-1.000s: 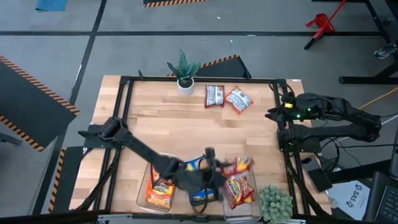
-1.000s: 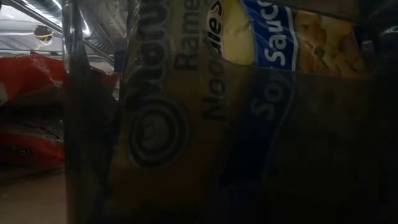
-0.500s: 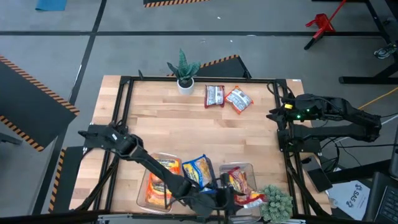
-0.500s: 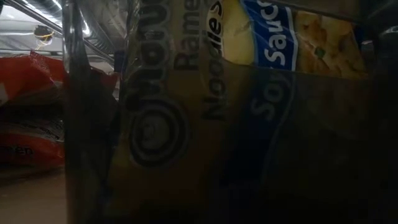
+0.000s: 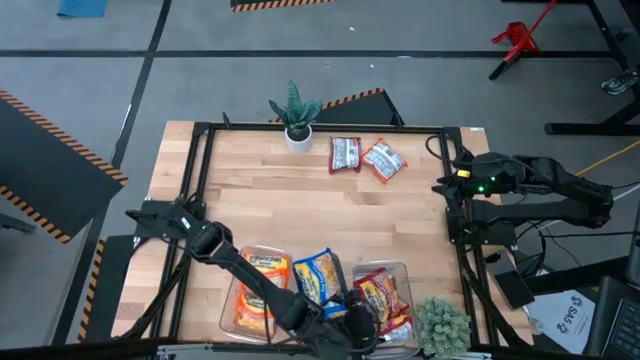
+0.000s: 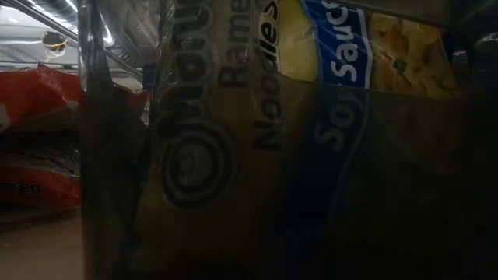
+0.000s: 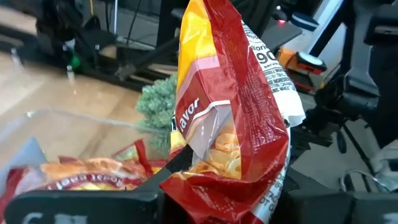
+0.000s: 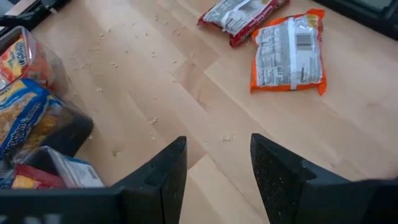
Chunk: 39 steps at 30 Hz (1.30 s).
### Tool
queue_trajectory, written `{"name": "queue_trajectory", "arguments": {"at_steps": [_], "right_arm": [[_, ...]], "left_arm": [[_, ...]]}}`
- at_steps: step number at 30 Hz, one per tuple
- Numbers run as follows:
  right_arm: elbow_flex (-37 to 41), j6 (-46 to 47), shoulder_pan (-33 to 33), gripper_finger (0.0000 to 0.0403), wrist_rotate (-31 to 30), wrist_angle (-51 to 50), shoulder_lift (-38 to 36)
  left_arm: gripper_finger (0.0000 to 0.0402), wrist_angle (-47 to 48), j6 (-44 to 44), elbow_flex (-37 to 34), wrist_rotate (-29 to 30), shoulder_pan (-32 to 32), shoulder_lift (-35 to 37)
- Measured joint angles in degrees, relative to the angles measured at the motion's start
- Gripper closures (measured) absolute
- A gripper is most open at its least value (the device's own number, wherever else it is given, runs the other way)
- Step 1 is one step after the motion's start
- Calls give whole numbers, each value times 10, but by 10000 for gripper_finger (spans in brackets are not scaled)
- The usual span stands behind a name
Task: Sort Maruchan noodles
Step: Put the red noodle pack into the right transparent bin
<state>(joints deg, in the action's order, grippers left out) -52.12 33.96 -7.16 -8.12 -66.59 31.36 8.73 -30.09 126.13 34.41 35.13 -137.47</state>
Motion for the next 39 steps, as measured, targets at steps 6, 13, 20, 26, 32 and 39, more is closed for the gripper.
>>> {"name": "queue_trajectory", "arguments": {"at_steps": [6,13,20,26,32,39], "right_arm": [[0,0,0,242,-25,0,0],[0,-11,0,242,-29,0,0],[0,-15,0,242,-30,0,0],[0,-30,0,242,-31,1,0],[0,-32,0,242,-48,0,0],[0,-47,0,242,-45,1,0]], "left_arm": [[303,0,-32,-13,3,-5,-6],[303,3,-68,-15,-42,-8,-23],[303,14,-99,-14,-80,-21,-26],[303,11,-114,-15,-115,-26,-39],[282,22,-103,-15,-125,-28,-39],[274,17,-71,-15,-163,-39,-40]]}}
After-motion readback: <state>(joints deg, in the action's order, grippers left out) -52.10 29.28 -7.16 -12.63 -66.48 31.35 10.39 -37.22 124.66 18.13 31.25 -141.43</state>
